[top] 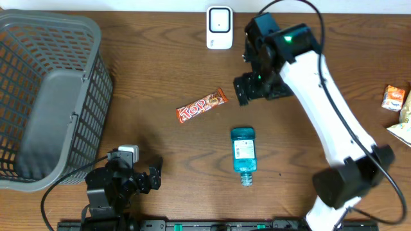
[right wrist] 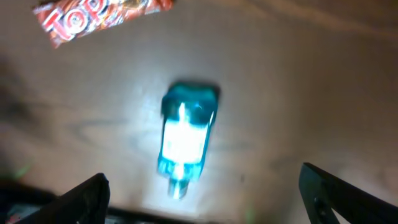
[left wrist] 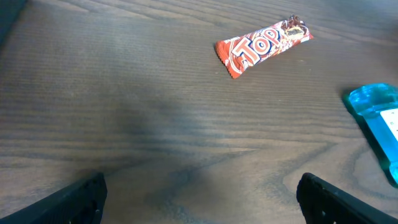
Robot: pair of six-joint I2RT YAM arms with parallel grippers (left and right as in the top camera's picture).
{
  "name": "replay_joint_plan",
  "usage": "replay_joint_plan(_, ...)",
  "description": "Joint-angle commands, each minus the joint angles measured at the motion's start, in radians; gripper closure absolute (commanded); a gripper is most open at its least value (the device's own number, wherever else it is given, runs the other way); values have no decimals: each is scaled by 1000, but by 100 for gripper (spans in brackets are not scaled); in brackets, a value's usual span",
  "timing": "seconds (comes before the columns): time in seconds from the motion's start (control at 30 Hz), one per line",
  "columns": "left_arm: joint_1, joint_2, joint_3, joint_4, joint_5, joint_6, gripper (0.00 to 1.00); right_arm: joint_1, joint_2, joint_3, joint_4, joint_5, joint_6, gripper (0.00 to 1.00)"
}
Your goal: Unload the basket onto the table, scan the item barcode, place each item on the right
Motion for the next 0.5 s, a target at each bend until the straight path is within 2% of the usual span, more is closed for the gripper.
replay_joint_plan(0.0,3,-1,1,0,2,-1,2,72,-30,-6,-28,0,106,9)
replay_joint_plan(0.07,3,-1,1,0,2,-1,2,125,-30,-62,-8,16,106,7)
replay_joint_plan(0.1,3,-1,1,0,2,-1,2,153,-30,-97,13,39,113,1)
replay_joint_plan(0.23,3,-1,1,0,2,-1,2,241,-29,-282,140,172,239,1)
replay_joint_plan(0.37,3,-1,1,0,2,-1,2,254,-29,-407,193,131,322,1)
replay_joint_plan(0.47,3,-1,1,0,2,-1,2,254,-29,-459,183,80,326,1)
